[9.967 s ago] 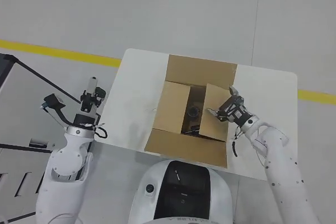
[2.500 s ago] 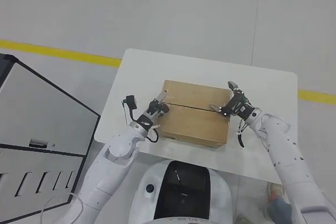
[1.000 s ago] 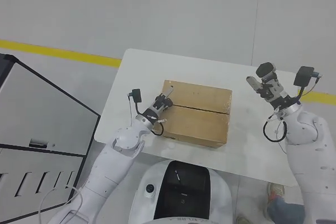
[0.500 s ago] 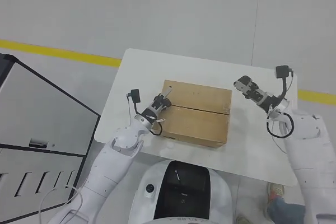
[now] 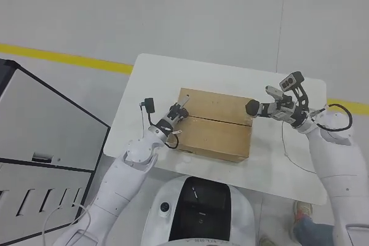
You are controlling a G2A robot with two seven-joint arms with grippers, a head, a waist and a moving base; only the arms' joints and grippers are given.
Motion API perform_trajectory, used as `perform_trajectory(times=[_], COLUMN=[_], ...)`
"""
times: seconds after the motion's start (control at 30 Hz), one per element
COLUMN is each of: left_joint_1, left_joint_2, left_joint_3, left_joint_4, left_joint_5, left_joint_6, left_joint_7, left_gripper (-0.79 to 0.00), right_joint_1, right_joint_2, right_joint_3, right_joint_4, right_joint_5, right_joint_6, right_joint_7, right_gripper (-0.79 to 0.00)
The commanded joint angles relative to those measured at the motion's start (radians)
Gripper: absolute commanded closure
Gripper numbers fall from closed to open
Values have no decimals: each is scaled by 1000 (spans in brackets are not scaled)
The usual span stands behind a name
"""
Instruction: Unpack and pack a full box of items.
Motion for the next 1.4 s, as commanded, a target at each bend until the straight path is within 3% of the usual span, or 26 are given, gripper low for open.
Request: perform_trajectory(times=[0.0, 0.23, 0.47, 0.67, 1.1, 1.37], left_joint_1=[0, 0, 0, 0, 0, -5], left_joint_2=[0, 0, 0, 0, 0, 1], left_joint_3=[0, 0, 0, 0, 0, -4], left_joint_4=[0, 0, 0, 0, 0, -68], left_joint_5=[0, 0, 0, 0, 0, 42], left_joint_6=[0, 0, 0, 0, 0, 8], left_joint_7=[0, 0, 0, 0, 0, -8], left_gripper=[-785, -785, -785, -785, -785, -785], right_joint_1=[1, 8, 21, 34, 75, 75], right_joint_2=[5, 7, 6, 5, 0, 0], right_joint_3=[-14, -79, -117, -128, -165, -166], right_joint_4=[-8, 11, 52, 81, 145, 146], right_joint_5=[-84, -211, -284, -309, -326, -324], right_joint_6=[8, 10, -62, -130, -129, -130], right_joint_7=[14, 32, 22, -2, -20, -19], right_gripper=[-785, -785, -785, -785, -785, -785])
